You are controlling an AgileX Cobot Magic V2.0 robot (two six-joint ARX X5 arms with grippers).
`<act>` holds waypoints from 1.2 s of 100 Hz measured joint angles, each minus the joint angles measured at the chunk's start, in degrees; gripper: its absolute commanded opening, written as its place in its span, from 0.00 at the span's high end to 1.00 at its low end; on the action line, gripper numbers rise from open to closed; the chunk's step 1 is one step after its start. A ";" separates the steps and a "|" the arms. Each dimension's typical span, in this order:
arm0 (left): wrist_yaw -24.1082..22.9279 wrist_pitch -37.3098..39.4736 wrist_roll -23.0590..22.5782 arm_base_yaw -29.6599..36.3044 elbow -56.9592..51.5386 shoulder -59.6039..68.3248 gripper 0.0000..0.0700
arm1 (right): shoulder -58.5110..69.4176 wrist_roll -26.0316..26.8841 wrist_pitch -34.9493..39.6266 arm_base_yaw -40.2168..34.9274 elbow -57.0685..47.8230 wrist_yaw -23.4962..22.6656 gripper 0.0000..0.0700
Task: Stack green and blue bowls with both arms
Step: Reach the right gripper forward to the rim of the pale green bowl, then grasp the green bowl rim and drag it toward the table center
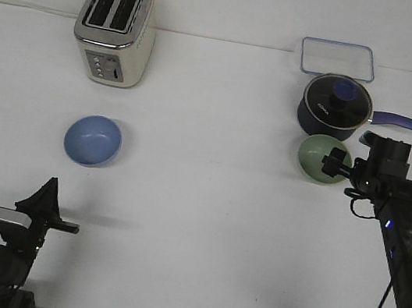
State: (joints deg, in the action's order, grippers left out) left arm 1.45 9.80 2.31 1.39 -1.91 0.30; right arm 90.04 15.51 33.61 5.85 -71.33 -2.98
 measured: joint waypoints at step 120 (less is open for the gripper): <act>0.00 -0.02 0.00 0.00 0.00 0.00 0.98 | 3.91 -4.81 4.59 1.75 -6.40 -5.49 1.00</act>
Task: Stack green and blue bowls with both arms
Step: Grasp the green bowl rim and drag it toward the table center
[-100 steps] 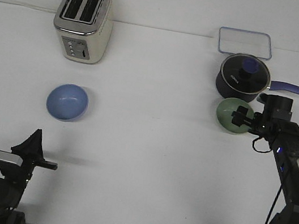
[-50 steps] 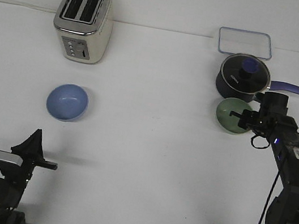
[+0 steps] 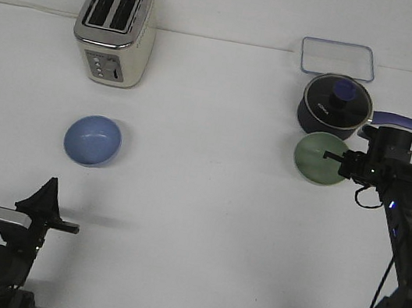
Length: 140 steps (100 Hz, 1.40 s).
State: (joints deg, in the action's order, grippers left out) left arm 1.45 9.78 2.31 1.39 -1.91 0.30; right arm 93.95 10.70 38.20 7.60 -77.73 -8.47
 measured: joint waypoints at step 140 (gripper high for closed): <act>0.00 0.00 0.00 0.00 0.02 0.00 0.98 | -19.91 9.29 -3.45 -43.45 21.88 -1.77 1.00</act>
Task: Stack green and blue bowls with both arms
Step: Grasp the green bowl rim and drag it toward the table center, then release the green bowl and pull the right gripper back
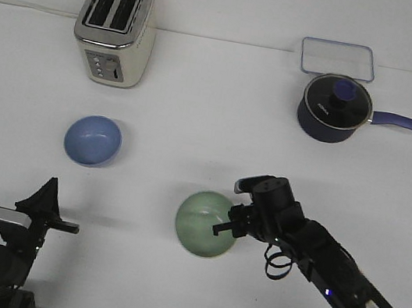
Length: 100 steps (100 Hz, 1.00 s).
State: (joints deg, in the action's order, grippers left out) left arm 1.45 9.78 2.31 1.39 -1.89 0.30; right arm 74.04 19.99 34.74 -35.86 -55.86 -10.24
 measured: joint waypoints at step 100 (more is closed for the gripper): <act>0.02 -1.81 17.49 0.00 -0.50 0.00 0.98 | -10.08 -5.99 -7.30 2.69 0.20 2.86 0.55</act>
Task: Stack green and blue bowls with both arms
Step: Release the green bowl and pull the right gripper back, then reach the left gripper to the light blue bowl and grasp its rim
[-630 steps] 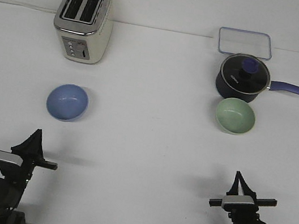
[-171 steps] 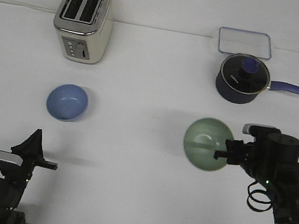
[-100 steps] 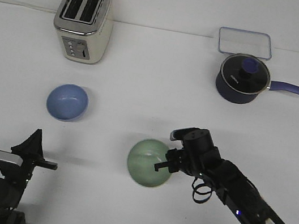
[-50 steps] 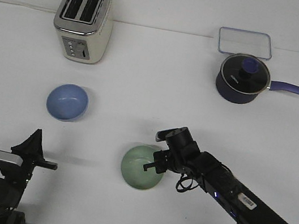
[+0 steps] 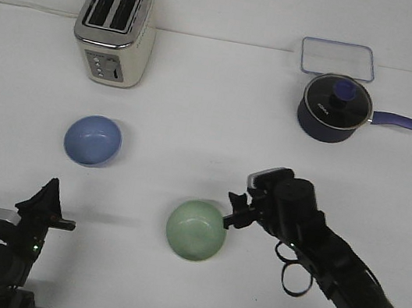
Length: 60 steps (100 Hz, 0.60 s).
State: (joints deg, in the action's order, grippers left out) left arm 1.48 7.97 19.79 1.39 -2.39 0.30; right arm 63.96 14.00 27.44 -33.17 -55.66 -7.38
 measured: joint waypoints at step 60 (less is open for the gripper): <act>0.39 -20.72 4.76 0.00 -25.14 25.49 0.93 | -41.42 -6.58 -1.64 3.23 24.04 16.04 0.56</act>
State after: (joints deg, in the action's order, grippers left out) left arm 1.87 -12.75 24.56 1.39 -27.53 25.78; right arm 22.55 7.42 25.80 -29.93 -31.62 8.67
